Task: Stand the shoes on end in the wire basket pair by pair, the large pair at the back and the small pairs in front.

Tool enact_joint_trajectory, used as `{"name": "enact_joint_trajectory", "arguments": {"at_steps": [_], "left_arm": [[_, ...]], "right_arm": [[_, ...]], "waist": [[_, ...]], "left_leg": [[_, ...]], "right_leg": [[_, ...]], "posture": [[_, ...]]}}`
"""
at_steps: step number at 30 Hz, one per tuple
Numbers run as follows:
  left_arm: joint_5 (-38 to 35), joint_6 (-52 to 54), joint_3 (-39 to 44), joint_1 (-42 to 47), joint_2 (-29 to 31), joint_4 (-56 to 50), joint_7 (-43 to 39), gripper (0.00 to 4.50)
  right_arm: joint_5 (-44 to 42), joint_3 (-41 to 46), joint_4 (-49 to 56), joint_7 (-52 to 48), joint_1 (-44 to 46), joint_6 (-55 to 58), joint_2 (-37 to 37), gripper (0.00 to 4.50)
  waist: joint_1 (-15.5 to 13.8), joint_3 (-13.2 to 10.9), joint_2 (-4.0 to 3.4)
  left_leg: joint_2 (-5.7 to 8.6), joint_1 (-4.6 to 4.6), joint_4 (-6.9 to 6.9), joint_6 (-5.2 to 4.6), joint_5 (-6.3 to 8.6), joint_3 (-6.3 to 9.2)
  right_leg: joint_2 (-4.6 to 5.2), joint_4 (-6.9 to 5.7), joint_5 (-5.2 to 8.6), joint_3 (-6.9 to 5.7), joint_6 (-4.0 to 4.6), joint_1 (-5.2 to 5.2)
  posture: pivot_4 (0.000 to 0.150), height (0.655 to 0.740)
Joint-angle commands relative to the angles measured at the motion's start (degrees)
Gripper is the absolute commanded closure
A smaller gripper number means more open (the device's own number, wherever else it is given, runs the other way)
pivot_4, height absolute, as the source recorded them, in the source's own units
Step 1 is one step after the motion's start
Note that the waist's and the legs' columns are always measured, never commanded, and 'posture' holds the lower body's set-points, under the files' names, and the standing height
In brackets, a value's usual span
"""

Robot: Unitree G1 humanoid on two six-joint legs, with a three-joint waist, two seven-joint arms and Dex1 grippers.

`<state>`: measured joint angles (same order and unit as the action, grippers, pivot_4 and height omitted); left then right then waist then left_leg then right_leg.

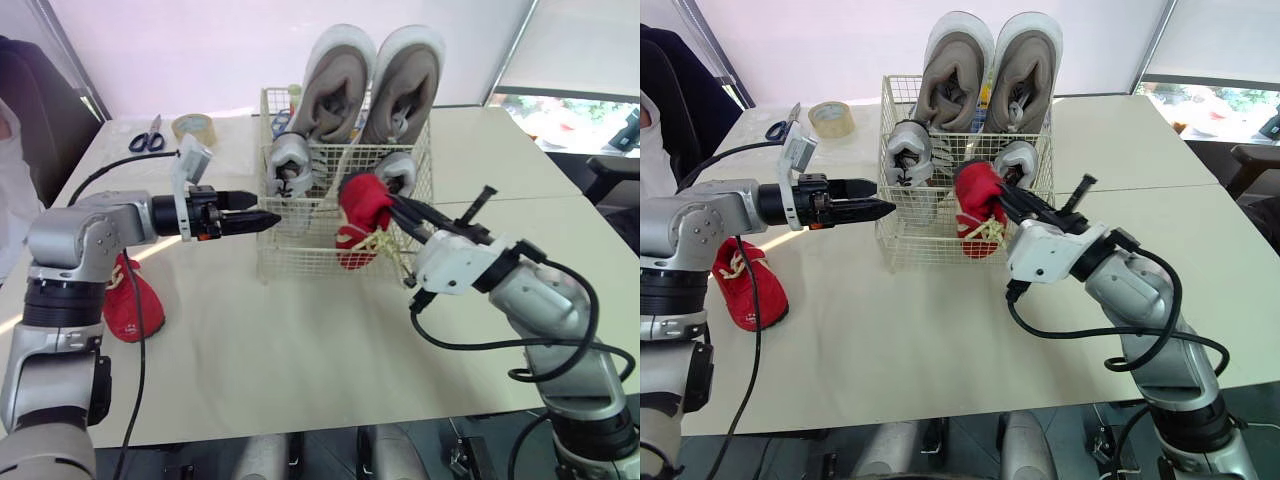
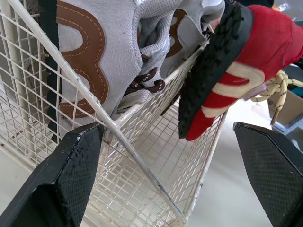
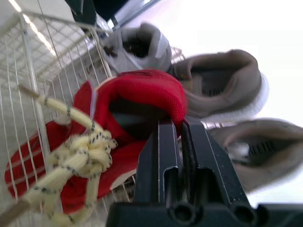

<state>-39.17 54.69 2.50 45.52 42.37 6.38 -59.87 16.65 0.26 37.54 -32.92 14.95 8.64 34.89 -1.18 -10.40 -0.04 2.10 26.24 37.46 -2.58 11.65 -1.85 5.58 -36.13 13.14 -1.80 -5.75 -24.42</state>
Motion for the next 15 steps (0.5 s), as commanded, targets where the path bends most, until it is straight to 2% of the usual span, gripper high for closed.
{"name": "enact_joint_trajectory", "arguments": {"at_steps": [1,15], "left_arm": [[0.2,-1.9,1.0,2.4,-0.3,-0.8,-0.6,0.00],[1.5,-2.6,1.3,2.5,-1.7,-0.4,-1.0,0.00]], "right_arm": [[1.3,3.1,5.1,1.3,-1.3,2.6,0.0,4.40],[2.1,3.1,8.8,-1.5,-2.3,13.0,0.9,4.40]], "waist": [[-0.1,0.0,0.00],[-1.0,0.0,0.00]], "left_leg": [[0.00,0.00,0.00,0.00,0.00,0.01],[-0.02,0.00,0.00,0.01,0.00,0.00]], "right_leg": [[0.00,0.00,0.00,0.00,0.00,0.00],[0.02,0.01,0.01,0.00,0.02,-0.03]], "posture": [[0.150,0.7400],[0.150,0.7400]]}}
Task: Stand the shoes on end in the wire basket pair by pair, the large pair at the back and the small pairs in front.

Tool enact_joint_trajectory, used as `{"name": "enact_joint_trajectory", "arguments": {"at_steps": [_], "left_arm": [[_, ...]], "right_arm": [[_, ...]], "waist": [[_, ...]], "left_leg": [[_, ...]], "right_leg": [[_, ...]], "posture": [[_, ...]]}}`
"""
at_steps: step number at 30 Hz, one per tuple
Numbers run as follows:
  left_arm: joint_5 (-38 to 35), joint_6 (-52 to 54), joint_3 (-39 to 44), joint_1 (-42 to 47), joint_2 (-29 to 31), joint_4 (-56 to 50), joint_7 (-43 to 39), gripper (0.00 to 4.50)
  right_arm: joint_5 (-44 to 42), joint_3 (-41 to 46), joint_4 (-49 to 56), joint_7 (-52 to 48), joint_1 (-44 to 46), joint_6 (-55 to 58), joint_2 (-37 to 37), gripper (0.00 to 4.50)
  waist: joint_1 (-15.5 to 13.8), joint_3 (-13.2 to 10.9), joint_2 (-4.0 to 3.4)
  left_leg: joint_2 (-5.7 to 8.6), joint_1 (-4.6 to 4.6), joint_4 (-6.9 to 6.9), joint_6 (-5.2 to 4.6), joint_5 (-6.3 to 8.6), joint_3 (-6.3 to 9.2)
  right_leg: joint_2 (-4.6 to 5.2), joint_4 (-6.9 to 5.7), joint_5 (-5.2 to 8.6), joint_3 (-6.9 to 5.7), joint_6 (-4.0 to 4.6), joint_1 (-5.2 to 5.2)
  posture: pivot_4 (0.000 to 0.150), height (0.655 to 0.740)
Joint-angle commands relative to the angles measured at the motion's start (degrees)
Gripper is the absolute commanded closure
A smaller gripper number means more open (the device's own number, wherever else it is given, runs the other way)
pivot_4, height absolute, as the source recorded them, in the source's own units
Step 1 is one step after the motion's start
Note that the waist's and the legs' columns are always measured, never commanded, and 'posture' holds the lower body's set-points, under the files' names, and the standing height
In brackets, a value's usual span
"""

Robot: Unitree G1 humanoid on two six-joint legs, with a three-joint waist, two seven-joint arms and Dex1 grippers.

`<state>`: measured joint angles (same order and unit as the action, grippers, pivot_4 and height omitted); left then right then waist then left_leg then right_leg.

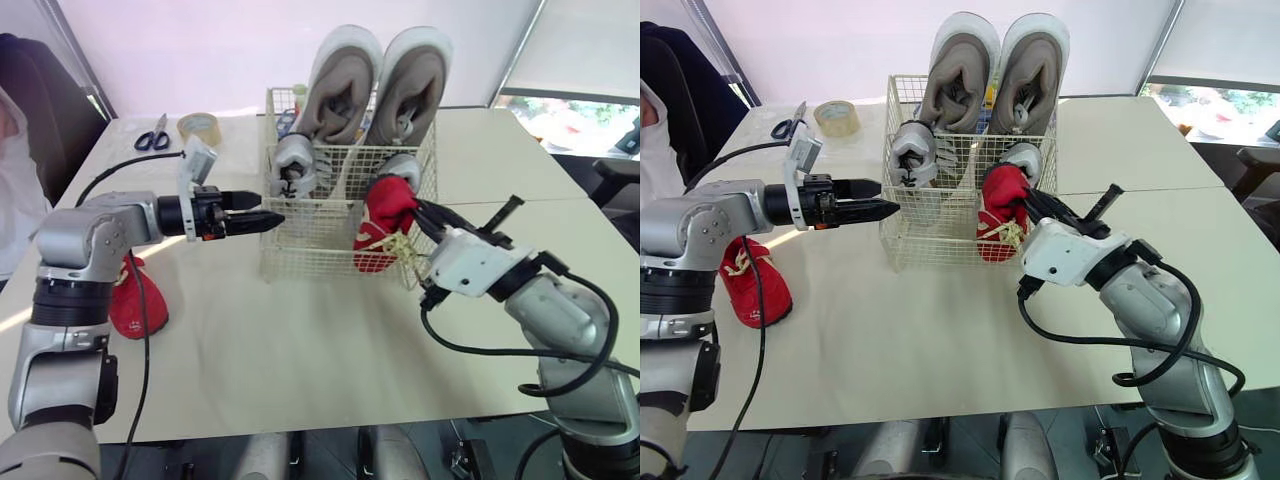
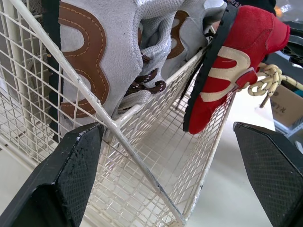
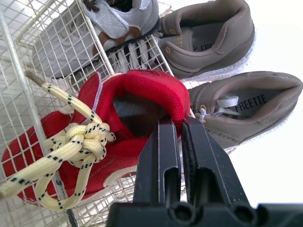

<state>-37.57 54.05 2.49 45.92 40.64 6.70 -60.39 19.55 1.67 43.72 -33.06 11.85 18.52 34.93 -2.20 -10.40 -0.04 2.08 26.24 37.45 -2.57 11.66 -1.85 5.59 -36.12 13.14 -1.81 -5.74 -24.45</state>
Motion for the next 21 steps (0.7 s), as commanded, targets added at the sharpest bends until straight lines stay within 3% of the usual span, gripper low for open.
{"name": "enact_joint_trajectory", "arguments": {"at_steps": [1,8,11,16,21], "left_arm": [[-0.1,-2.0,1.4,2.0,0.0,-0.8,-0.4,0.00],[0.1,-2.1,2.0,1.4,-0.4,-1.3,-0.2,0.00],[0.1,-2.3,2.2,1.3,-0.6,-1.4,0.0,0.00],[0.1,-2.7,2.1,1.3,-0.9,-1.1,0.1,0.00],[0.2,-3.0,2.1,1.5,-1.2,-0.6,0.1,0.00]], "right_arm": [[-1.4,1.3,2.7,-2.5,0.7,4.3,1.2,4.40],[-2.7,2.0,3.9,-3.9,-1.2,4.9,2.8,4.40],[-4.1,3.5,4.2,-4.1,-1.6,4.4,2.9,3.53],[-7.8,6.6,4.6,-6.8,-2.5,4.3,4.9,1.15],[-15.9,13.9,5.1,-11.5,-2.4,7.0,7.5,1.15]], "waist": [[0.0,0.0,0.00],[0.0,0.0,0.04],[-0.1,0.0,0.04],[-0.1,0.0,0.04],[-0.2,0.0,0.04]], "left_leg": [[0.00,0.00,0.00,0.00,0.00,0.00],[0.00,0.00,0.00,0.00,0.00,0.01],[0.00,0.00,0.00,0.00,0.00,0.01],[0.00,0.01,0.00,0.00,0.00,0.01],[0.00,0.01,0.00,0.00,0.01,0.02]], "right_leg": [[0.00,0.00,0.00,0.00,0.00,0.00],[0.02,0.00,0.00,0.00,0.01,0.01],[0.04,0.01,0.00,0.00,0.01,0.01],[0.07,0.02,0.00,-0.01,0.01,0.01],[0.17,0.04,0.00,-0.01,0.01,0.01]], "posture": [[0.150,0.7400],[0.150,0.7400],[0.150,0.7400],[0.150,0.7400],[0.150,0.7400]]}}
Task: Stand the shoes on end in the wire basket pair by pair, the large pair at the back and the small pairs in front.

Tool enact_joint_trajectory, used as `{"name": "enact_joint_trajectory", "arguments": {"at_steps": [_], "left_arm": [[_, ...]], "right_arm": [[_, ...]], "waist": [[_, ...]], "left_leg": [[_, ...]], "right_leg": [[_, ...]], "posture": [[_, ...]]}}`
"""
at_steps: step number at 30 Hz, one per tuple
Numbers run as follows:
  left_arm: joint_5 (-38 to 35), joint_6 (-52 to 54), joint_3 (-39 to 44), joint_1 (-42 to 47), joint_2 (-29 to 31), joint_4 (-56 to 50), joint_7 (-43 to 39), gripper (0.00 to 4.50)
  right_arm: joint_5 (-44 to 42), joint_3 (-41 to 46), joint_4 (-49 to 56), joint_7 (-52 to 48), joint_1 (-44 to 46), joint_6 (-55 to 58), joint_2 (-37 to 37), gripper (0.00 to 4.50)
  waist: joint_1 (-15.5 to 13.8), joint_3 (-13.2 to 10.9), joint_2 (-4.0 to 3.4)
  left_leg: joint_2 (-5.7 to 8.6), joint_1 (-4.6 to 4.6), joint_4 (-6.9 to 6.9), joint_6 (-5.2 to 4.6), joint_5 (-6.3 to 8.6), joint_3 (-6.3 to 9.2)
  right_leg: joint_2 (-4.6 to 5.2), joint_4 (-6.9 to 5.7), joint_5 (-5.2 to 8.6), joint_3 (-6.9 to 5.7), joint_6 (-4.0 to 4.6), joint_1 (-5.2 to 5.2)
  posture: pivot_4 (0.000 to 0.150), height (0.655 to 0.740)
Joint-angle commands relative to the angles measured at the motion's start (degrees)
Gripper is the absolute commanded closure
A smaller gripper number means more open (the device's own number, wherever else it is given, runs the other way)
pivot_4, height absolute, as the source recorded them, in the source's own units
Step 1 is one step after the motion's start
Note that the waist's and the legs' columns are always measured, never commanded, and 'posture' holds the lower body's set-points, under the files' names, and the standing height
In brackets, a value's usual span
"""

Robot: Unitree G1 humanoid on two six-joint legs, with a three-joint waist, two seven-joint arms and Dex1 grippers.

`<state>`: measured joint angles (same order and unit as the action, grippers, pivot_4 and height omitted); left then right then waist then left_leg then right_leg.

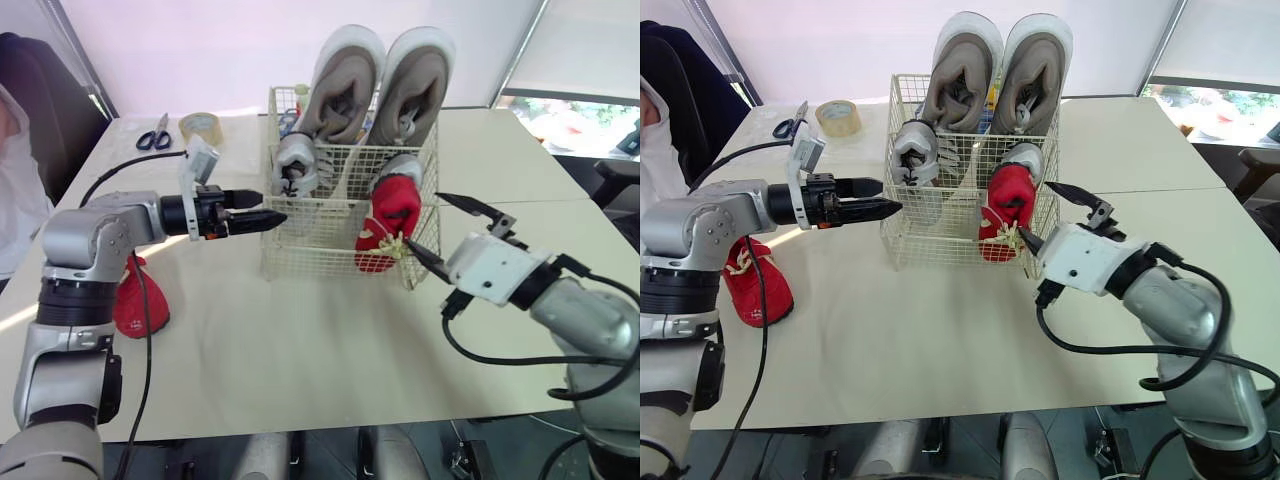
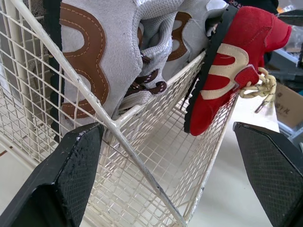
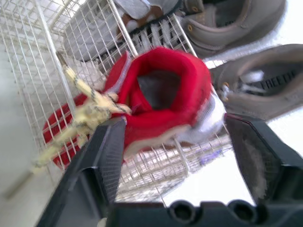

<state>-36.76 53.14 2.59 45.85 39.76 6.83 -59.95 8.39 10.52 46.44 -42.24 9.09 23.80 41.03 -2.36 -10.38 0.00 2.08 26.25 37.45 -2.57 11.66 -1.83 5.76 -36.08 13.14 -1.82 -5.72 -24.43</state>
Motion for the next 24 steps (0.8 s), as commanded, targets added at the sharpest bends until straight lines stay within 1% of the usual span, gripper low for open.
{"name": "enact_joint_trajectory", "arguments": {"at_steps": [1,3,5,9,10,13,15,17,18,20,23,24], "left_arm": [[-0.6,-2.1,2.0,1.6,-0.4,-0.7,-0.3,0.00],[-0.7,-2.0,2.2,1.4,-0.2,-0.9,-0.2,0.00],[-0.7,-1.8,2.4,1.0,0.1,-1.2,0.1,0.00],[-1.1,-0.4,4.4,-0.4,1.5,-2.7,1.9,0.00],[-1.7,0.8,5.7,-0.9,2.1,-3.5,3.0,0.00],[-4.6,4.9,10.6,-3.0,3.5,-6.0,6.0,0.00],[-6.9,7.0,13.1,-5.2,4.5,-8.4,6.4,0.00],[-12.9,10.6,17.5,-13.1,6.5,-16.5,3.9,0.00],[-15.0,11.8,19.1,-15.7,7.1,-19.0,3.5,0.00],[-15.5,12.3,21.9,-19.1,8.2,-20.8,5.6,0.00],[-15.7,12.3,25.8,-21.2,8.9,-20.2,9.7,0.00],[-14.9,12.5,28.4,-22.1,10.0,-18.9,11.5,0.00]], "right_arm": [[-7.0,6.5,2.3,-3.4,0.4,3.0,1.9,1.15],[-12.8,10.3,2.5,-5.2,1.6,6.9,2.3,1.15],[-20.1,14.3,2.4,-6.6,4.6,12.4,2.9,1.15],[-41.2,20.0,-0.6,-11.5,14.9,26.6,7.9,1.15],[-47.3,20.4,-2.1,-13.2,17.3,29.5,9.5,1.15],[-57.8,17.9,-7.1,-16.8,23.4,32.9,12.7,1.15],[-59.3,14.9,-9.8,-16.9,26.4,31.9,13.4,1.15],[-57.4,9.3,-14.2,-18.4,30.0,28.2,12.0,1.15],[-57.0,7.6,-15.6,-18.9,31.0,27.0,11.6,1.15],[-57.7,5.4,-17.5,-20.1,32.3,25.8,11.0,1.15],[-60.0,3.8,-18.7,-21.2,33.2,25.4,10.6,1.15],[-61.4,3.6,-19.3,-22.7,33.3,25.4,10.6,1.15]], "waist": [[0.0,0.0,0.01],[0.0,0.0,0.01],[0.1,0.0,0.01],[0.2,0.0,0.00],[0.2,0.0,0.01],[0.8,0.0,0.01],[1.7,0.0,0.02],[2.3,0.0,-0.02],[3.0,0.0,-0.02],[3.3,0.0,-0.01],[2.9,0.0,0.01],[2.8,0.0,0.01]], "left_leg": [[0.00,0.00,0.00,0.00,0.00,0.00],[0.00,0.00,0.00,0.00,0.00,0.01],[0.00,0.00,0.00,0.00,0.00,0.03],[-0.02,0.00,-0.01,0.01,0.01,0.06],[-0.02,0.00,-0.07,0.01,0.01,0.08],[-0.05,0.00,-0.21,0.02,0.02,0.10],[-0.05,0.00,-0.31,0.03,0.03,0.09],[-0.04,0.00,-0.36,0.05,0.04,0.09],[-0.04,0.00,-0.41,0.08,0.10,0.05],[-0.02,0.03,-0.43,0.10,0.14,0.01],[-0.02,0.06,-0.42,0.11,0.14,0.02],[-0.02,0.06,-0.41,0.11,0.14,0.02]], "right_leg": [[0.03,0.00,0.00,0.00,0.00,0.00],[0.08,0.00,0.00,0.00,0.00,0.01],[0.10,0.00,-0.01,0.00,0.00,0.02],[0.14,0.01,-0.02,0.01,0.02,0.00],[0.16,0.03,-0.02,0.00,0.03,-0.02],[0.19,0.12,-0.02,-0.01,0.03,-0.05],[0.23,0.16,-0.02,0.01,0.03,-0.09],[0.26,0.23,-0.02,0.01,0.03,-0.09],[0.33,0.28,-0.02,0.01,0.03,-0.10],[0.40,0.32,-0.02,-0.01,0.03,-0.14],[0.40,0.26,-0.02,-0.06,0.03,-0.19],[0.40,0.23,-0.02,-0.06,0.03,-0.20]], "posture": [[0.150,0.7400],[0.150,0.7400],[0.150,0.7400],[0.150,0.7400],[0.150,0.7400],[0.150,0.7400],[0.150,0.7400],[0.150,0.7400],[0.150,0.7400],[0.150,0.7400],[0.150,0.7400],[0.150,0.7400]]}}
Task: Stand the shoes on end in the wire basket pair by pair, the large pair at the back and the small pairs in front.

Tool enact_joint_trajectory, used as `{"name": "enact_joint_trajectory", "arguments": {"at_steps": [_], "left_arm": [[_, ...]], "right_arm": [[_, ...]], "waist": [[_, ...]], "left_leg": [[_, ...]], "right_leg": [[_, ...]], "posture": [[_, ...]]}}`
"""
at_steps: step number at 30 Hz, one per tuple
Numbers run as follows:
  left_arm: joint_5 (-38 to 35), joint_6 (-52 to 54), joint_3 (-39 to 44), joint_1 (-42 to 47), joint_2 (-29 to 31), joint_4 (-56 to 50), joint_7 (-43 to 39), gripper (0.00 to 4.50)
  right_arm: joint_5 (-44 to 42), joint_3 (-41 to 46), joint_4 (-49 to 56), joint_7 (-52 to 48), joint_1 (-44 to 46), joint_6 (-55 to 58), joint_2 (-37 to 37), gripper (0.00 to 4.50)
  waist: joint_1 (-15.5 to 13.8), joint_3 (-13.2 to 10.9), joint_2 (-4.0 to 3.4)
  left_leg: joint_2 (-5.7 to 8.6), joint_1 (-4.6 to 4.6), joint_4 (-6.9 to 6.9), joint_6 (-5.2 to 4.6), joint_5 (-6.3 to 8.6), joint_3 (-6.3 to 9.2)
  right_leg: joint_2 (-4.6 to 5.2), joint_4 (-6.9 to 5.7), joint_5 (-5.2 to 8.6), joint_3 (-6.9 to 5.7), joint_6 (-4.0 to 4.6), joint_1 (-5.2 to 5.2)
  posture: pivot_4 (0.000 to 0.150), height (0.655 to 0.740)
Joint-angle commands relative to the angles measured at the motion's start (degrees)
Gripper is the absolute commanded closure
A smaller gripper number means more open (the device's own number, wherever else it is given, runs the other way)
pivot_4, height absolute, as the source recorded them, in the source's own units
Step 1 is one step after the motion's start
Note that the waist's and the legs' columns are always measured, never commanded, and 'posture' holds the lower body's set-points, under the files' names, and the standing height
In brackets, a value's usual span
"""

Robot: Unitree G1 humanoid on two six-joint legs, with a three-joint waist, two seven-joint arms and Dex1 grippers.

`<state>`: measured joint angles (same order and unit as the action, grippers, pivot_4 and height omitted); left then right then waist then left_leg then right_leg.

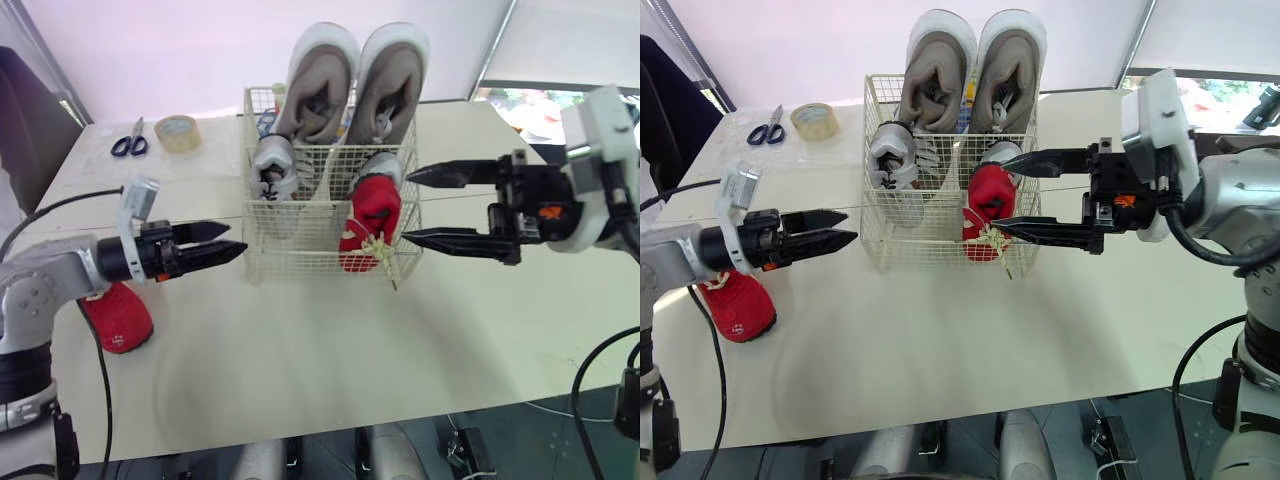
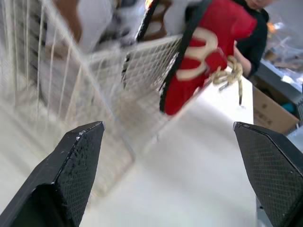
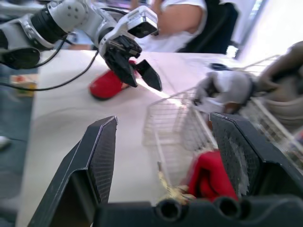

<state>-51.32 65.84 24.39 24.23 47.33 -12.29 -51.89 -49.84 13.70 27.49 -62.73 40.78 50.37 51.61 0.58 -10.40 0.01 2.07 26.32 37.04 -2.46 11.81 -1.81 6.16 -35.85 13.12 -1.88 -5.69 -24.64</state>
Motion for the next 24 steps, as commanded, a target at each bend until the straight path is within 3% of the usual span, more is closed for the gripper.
{"name": "enact_joint_trajectory", "arguments": {"at_steps": [1,5,9,12,18,24], "left_arm": [[0.6,0.0,9.0,-1.4,3.5,1.5,5.1,0.00],[8.1,-1.9,14.1,-5.3,10.2,8.8,11.0,0.00],[13.0,-1.9,14.1,-5.3,14.8,16.4,15.1,0.00],[18.6,-0.6,13.6,-5.6,14.9,23.0,22.6,0.00],[19.7,3.2,14.6,-6.1,10.9,24.7,27.4,0.00],[22.7,0.4,11.3,-3.4,9.1,29.4,29.8,0.00]], "right_arm": [[-4.5,0.4,-1.0,-3.6,1.6,-1.1,0.1,1.15],[-7.0,-0.1,-4.0,-6.9,2.9,-2.1,0.2,1.15],[-4.8,-2.6,-5.6,-8.2,3.9,-4.4,-0.1,1.15],[-3.5,-4.1,-7.2,-9.6,4.6,-6.6,-0.6,1.15],[-3.2,-4.4,-7.4,-9.7,4.9,-7.5,0.1,1.15],[-4.0,-3.4,-5.8,-8.0,3.9,-6.7,0.9,1.15]], "waist": [[0.0,0.0,0.00],[0.4,0.0,0.00],[0.0,0.0,-0.01],[0.1,0.0,0.00],[0.0,0.1,0.11],[0.1,0.1,0.21]], "left_leg": [[0.00,0.00,0.00,0.01,0.00,0.00],[0.01,0.00,-0.05,0.01,0.03,-0.05],[0.01,0.00,-0.12,0.03,0.04,-0.07],[0.06,0.00,-0.18,0.04,0.05,-0.10],[0.08,0.04,-0.54,0.04,0.05,-0.60],[0.08,0.04,-0.82,0.07,0.03,-0.78]], "right_leg": [[0.01,0.00,0.00,0.00,0.00,0.01],[0.04,0.04,0.00,0.01,0.00,-0.04],[0.08,-0.01,0.00,0.00,0.00,-0.36],[0.14,0.04,-0.01,0.00,0.02,-0.38],[0.52,-0.01,-0.07,-0.02,0.03,-0.69],[0.62,-0.03,-0.11,-0.02,0.00,-0.76]], "posture": [[0.150,0.7400],[0.150,0.7400],[0.150,0.7400],[0.150,0.7400],[0.150,0.7400],[0.150,0.7400]]}}
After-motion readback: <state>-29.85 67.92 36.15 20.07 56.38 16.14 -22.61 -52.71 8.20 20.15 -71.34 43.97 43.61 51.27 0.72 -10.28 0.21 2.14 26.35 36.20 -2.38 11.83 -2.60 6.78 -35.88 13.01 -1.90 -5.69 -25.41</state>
